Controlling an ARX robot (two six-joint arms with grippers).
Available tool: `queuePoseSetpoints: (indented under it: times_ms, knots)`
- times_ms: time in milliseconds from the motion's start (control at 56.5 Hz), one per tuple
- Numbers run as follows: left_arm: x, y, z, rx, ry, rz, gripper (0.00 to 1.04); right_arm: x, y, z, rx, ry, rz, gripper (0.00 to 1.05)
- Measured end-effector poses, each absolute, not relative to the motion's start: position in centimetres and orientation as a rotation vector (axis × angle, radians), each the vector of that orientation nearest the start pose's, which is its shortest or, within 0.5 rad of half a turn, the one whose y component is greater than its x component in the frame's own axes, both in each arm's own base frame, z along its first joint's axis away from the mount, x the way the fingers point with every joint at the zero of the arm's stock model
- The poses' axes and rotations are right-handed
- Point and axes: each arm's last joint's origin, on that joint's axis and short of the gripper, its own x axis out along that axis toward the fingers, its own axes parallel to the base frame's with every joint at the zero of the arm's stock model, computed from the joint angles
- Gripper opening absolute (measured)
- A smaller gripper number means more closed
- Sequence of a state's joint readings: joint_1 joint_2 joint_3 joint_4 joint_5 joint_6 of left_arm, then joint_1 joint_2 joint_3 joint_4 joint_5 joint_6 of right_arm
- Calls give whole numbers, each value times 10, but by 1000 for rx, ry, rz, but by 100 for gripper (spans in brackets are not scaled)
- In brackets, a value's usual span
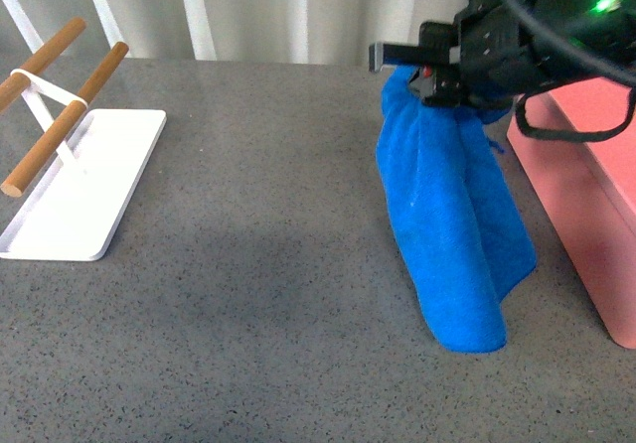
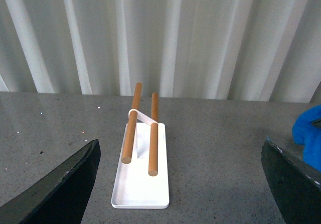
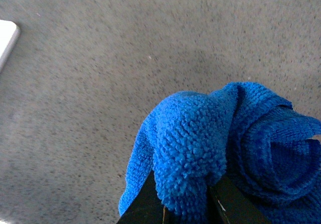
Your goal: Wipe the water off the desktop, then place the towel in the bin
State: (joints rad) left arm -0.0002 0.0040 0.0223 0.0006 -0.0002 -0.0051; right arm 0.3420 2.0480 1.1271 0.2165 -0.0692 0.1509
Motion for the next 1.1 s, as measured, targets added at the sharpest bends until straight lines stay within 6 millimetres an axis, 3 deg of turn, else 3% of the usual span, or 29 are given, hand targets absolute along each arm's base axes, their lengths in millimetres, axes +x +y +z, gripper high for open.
queuePoseSetpoints:
  times_ms: [124,283,619,726,920,1097]
  knots:
    - [97,0,171,-5,-19,0,98,401,152,81,-65,844,260,8]
    - [97,0,171,-5,-19,0,98,410,163,52,-161,921,240,8]
    - [97,0,171,-5,-19,0,98,422,209,41,-249,919,300,8]
    - [97,0,171,-5,-19,0,98,413,225,41,-234,923,358,8]
    - [97,0,171,-5,-19,0,98,370,246,44,-210,956,509,7]
    - [97,0,171,-5,-19,0,98,335,233,45,-225,1002,550,7]
